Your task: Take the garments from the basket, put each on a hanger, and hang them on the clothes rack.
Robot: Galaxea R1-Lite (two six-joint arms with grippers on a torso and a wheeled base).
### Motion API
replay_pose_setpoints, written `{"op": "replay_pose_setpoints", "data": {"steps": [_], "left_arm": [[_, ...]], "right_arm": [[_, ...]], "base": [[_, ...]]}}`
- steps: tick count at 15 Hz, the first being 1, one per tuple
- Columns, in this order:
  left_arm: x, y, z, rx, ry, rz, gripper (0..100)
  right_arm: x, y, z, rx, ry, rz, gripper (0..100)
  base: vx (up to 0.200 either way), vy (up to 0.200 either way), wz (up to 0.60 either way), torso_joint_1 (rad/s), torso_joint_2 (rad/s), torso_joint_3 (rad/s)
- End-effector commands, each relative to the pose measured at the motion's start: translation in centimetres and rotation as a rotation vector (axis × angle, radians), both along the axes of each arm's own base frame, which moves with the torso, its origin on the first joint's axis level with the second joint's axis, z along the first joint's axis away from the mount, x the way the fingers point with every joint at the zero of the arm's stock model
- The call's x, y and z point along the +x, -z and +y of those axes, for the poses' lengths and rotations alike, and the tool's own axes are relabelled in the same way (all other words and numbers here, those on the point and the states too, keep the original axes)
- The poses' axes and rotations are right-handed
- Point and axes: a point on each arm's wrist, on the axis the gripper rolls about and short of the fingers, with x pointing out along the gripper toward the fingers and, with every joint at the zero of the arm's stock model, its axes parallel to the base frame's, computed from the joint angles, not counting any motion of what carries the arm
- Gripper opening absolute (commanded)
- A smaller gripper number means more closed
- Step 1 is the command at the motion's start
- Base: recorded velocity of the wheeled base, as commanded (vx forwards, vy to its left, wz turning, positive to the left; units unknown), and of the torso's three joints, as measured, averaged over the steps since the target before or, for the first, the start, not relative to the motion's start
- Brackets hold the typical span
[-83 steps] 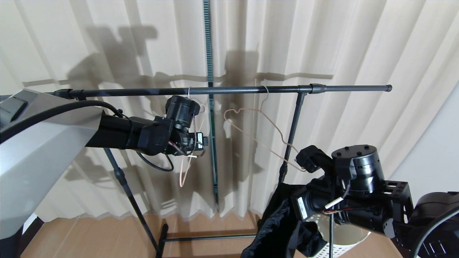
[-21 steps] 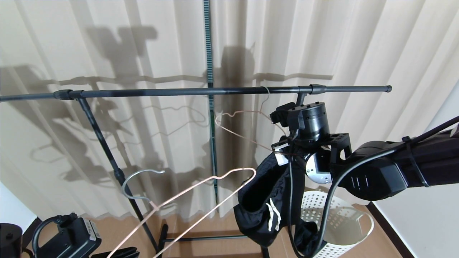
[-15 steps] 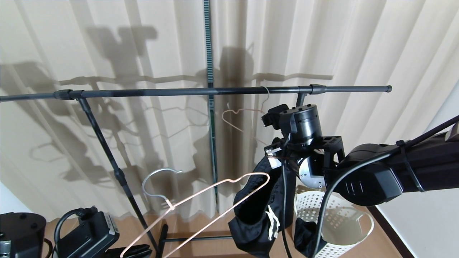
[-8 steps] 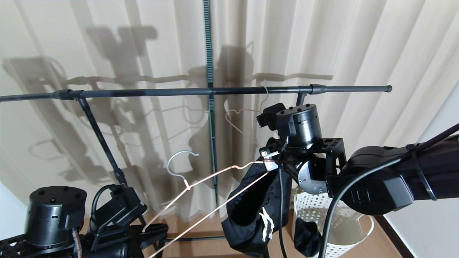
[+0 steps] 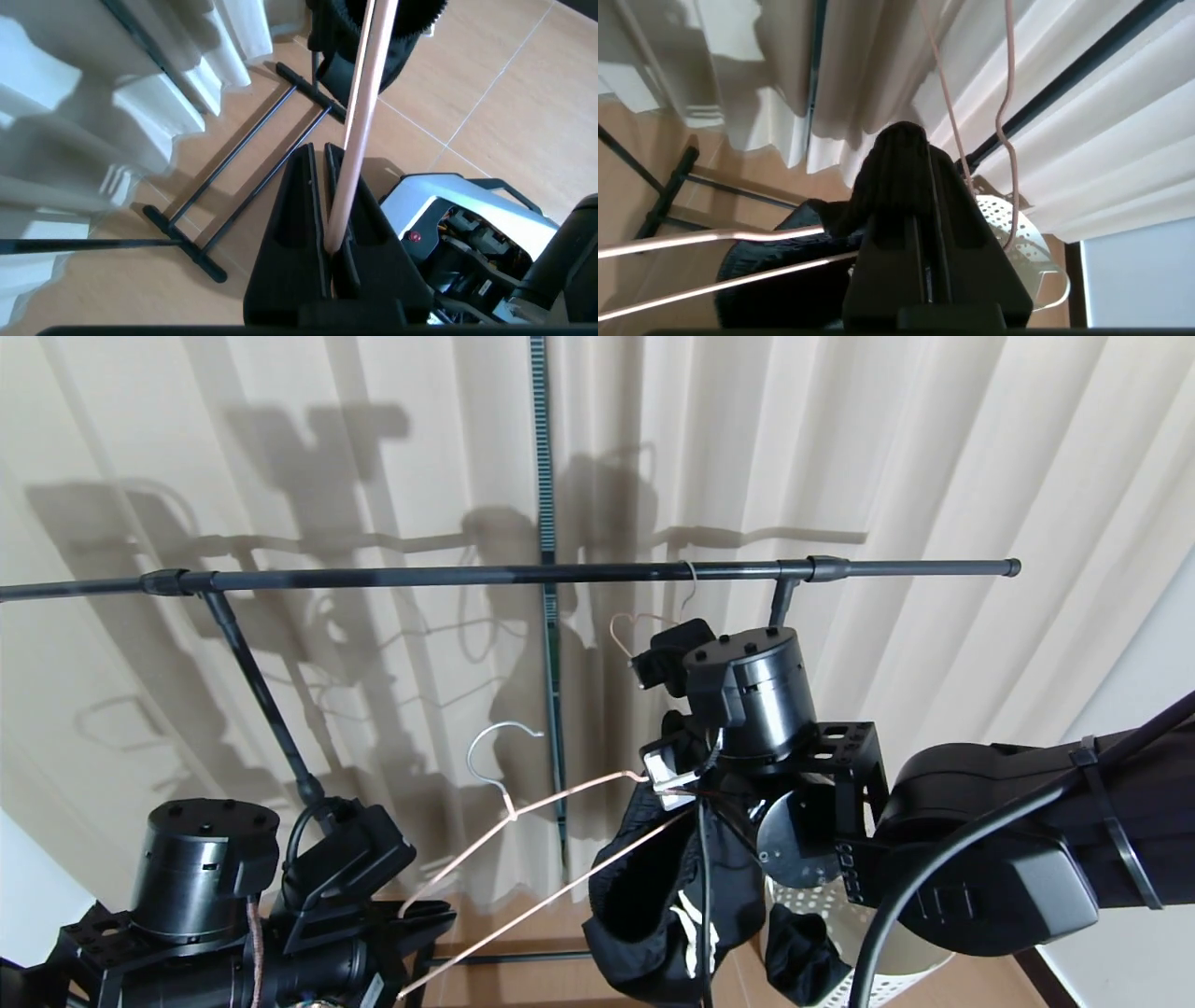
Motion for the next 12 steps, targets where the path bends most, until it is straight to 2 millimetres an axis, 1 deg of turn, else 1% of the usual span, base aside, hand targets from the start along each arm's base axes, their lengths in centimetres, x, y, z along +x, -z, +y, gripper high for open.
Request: {"op": "replay_pose_setpoints", "data": {"steps": [1,6,8,11,12], "left_arm": [[0.3,-0.1,-0.1,-0.004,-0.006,0.001,0],[0.7,-0.6,-0.3,-0.009,-0.089,-0.039,0],[0.9,-0.8,-0.1,-0.015,-0.139,-0.057,0],[1.3,-1.0,0.6,-0.006,-0.241,-0.097,0],[1.3,-1.1,0.6,-0.007,-0.244,-0.1,0]], "right_arm": [[-0.7,0.1,0.7,0.002,-0.025,0.001,0],[-2.4,0.0,2.0,0.01,-0.056,-0.008,0],[-2.5,0.1,1.8,0.001,-0.047,-0.006,0],[-2.7,-1.1,0.7,-0.004,-0.027,-0.008,0],[-2.6,-1.1,0.6,-0.004,-0.023,-0.008,0]], "base": [[0.0,0.0,0.0,0.0,0.0,0.0],[0.0,0.0,0.0,0.0,0.0,0.0],[0.0,0.0,0.0,0.0,0.0,0.0],[0.0,0.0,0.0,0.0,0.0,0.0],[0.0,0.0,0.0,0.0,0.0,0.0]]}}
